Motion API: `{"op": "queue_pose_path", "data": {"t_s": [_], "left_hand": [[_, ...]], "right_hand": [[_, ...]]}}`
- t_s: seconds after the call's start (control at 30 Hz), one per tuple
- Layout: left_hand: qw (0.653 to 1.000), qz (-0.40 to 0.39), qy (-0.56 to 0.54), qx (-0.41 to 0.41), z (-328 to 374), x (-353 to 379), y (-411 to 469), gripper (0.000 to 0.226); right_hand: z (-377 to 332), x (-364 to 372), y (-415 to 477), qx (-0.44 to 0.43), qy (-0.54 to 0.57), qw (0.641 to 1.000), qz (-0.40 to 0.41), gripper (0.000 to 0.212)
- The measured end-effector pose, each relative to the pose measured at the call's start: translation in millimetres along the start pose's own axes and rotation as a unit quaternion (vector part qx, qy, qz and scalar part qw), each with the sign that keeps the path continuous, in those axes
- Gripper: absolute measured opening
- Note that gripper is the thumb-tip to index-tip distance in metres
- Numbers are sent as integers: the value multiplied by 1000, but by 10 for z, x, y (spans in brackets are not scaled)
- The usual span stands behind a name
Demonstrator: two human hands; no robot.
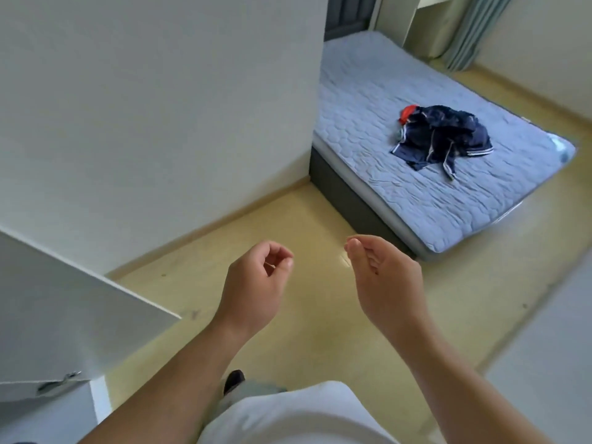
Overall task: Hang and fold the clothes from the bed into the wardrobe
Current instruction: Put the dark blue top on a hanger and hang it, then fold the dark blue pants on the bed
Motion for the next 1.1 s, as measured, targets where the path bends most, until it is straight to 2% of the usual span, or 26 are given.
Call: {"op": "queue_pose_path", "data": {"t_s": [0.3, 0.5, 0.67, 0.87, 1.0, 1.1], "left_hand": [[991, -124, 30, 47, 1094, 1713, 947, 6], [988, -154, -9, 30, 1650, 3157, 2102, 11], [971, -238, -21, 4, 2387, 4407, 2991, 9], [959, -281, -29, 3, 3377, 5825, 3757, 12], [954, -295, -31, -39, 3747, 6835, 4103, 11], [957, -271, -32, -96, 3967, 7403, 4280, 10]], "right_hand": [[931, -1630, 1106, 50, -36, 994, 94, 18], [1675, -2640, 2160, 89, -85, 983, 136, 19], [2180, -3538, 2956, 118, -123, 972, 163, 17], [2888, -4658, 3807, 158, -127, 965, 168, 20], [3499, -5405, 4521, 156, -138, 966, 154, 22], [3836, -5882, 5045, 162, -161, 967, 111, 26]]}}
Point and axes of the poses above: each hand's wrist, its own y-axis towards the middle knuckle, its own x-axis out of the palm, z = x × y, the point moved 5 cm from there along y, towards the middle knuckle, and after that the axes turned 8 degrees about y, right-handed, at the moved point
